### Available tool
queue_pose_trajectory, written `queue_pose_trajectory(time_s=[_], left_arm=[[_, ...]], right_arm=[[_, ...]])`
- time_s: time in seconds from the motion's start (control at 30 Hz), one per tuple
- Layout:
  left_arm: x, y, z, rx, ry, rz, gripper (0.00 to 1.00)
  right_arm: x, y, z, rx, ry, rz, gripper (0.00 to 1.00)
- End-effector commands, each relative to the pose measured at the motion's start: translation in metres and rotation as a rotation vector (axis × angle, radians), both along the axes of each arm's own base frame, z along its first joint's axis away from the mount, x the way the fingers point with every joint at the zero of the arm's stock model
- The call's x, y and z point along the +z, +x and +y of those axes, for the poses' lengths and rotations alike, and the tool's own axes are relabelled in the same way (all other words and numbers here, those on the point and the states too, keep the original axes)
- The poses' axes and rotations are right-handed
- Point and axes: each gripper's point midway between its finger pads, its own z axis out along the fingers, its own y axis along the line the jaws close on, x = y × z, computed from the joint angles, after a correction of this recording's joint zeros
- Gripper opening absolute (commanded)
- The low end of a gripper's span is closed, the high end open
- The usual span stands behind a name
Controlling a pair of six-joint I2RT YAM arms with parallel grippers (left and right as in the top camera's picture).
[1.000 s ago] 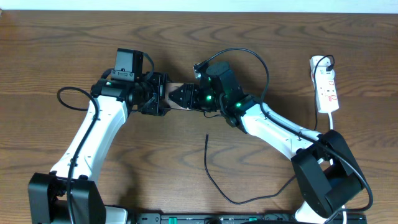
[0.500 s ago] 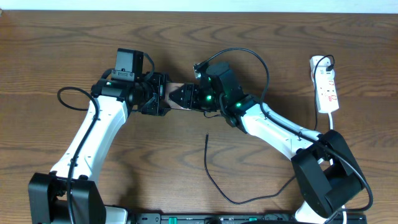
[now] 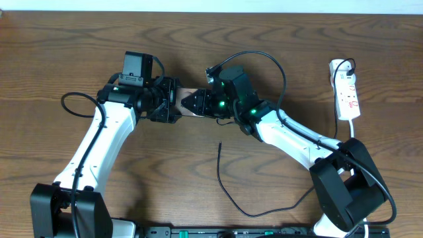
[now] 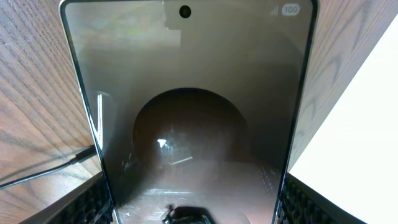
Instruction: Plug charger to phone and switch on socket
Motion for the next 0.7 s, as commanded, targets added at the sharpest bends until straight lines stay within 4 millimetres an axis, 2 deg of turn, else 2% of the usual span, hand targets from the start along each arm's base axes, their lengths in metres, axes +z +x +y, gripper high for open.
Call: queue_pose_trajectory(time_s=[0.0, 0.4, 0.53, 0.67], left_arm=[[0.0142, 0.0004, -0.0053, -0.011, -0.026, -0.034, 0.07], [0.0141, 0.0003, -0.0052, -0.011, -0.026, -0.034, 0.08], [0.0141, 0.0003, -0.0052, -0.011, -0.026, -0.034, 0.13], [0.0141, 0.0003, -0.0052, -0.011, -0.026, -0.034, 0.13]], right_arm=[[0.0036, -0.0001, 0.0053, 0.007, 0.003, -0.011, 0.27], [0.0042, 0.0003, 0.0056, 0.004, 0.007, -0.008, 0.24], [0.0044, 0.0004, 0.0057, 0.004, 0.007, -0.009, 0.24], [0.006, -0.0001, 0.0068, 0.004, 0.018, -0.002, 0.23]])
